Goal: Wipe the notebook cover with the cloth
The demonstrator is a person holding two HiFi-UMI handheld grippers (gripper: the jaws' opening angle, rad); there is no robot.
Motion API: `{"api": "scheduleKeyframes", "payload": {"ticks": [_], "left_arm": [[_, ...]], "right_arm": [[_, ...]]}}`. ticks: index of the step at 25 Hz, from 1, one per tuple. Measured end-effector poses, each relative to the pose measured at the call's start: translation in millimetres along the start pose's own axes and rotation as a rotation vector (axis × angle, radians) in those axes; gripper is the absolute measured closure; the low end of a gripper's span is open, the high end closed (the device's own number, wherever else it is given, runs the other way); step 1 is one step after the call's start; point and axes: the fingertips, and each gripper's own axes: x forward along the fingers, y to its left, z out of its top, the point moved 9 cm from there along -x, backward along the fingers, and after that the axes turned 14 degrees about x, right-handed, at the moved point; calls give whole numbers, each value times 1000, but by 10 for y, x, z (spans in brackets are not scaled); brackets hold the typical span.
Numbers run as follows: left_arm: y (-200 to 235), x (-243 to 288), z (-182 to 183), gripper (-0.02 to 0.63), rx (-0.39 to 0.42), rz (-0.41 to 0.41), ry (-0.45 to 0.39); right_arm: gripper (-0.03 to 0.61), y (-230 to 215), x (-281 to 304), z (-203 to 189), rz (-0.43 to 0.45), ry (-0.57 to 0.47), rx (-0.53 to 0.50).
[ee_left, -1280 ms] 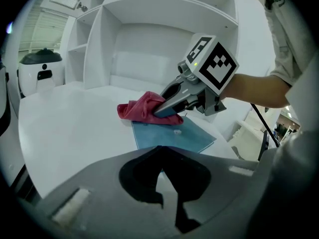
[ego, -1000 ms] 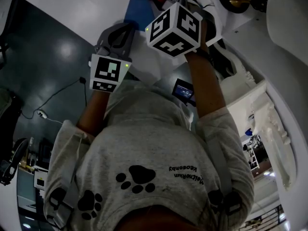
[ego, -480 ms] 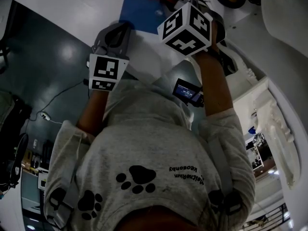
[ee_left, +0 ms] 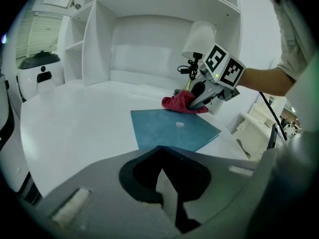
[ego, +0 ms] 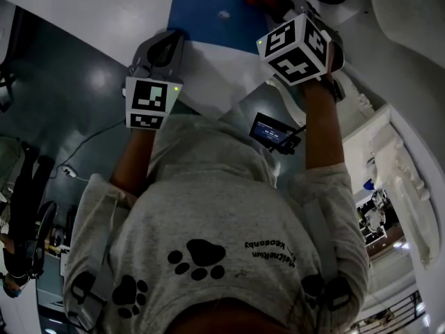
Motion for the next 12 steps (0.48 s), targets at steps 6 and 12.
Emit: {"api": "scheduleKeyframes", "payload": {"ticks": [6, 12], "left_arm": [[-5, 27, -2, 615, 2, 0, 0], [-2, 26, 7, 615, 5, 1, 1]], "right_arm": [[535, -86, -25, -196, -36, 40, 23], [535, -162, -42, -405, -72, 80, 85]]}}
